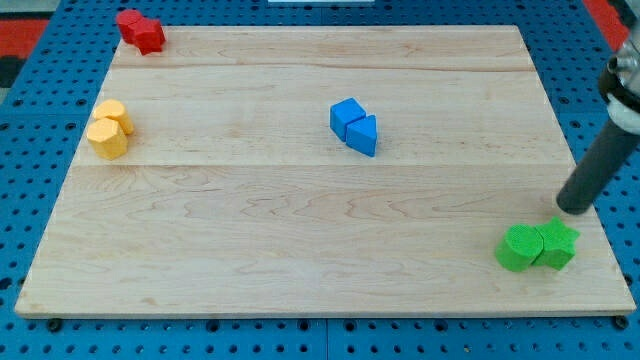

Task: Move the green star to the center of the board

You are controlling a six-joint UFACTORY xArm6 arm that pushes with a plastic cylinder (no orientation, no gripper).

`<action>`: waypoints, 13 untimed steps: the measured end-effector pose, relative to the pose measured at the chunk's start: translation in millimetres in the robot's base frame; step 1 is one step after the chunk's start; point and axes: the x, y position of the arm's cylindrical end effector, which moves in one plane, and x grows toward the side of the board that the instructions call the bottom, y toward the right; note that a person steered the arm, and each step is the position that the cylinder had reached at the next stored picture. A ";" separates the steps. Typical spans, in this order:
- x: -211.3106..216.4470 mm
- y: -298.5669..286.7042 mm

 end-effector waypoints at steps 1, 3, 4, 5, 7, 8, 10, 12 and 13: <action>33.4 0.0; 91.5 -0.2; 97.3 -8.0; 84.8 -18.9; 71.2 -29.6; 71.2 -28.5; 42.6 -14.7; -1.6 -15.3; 0.5 -41.0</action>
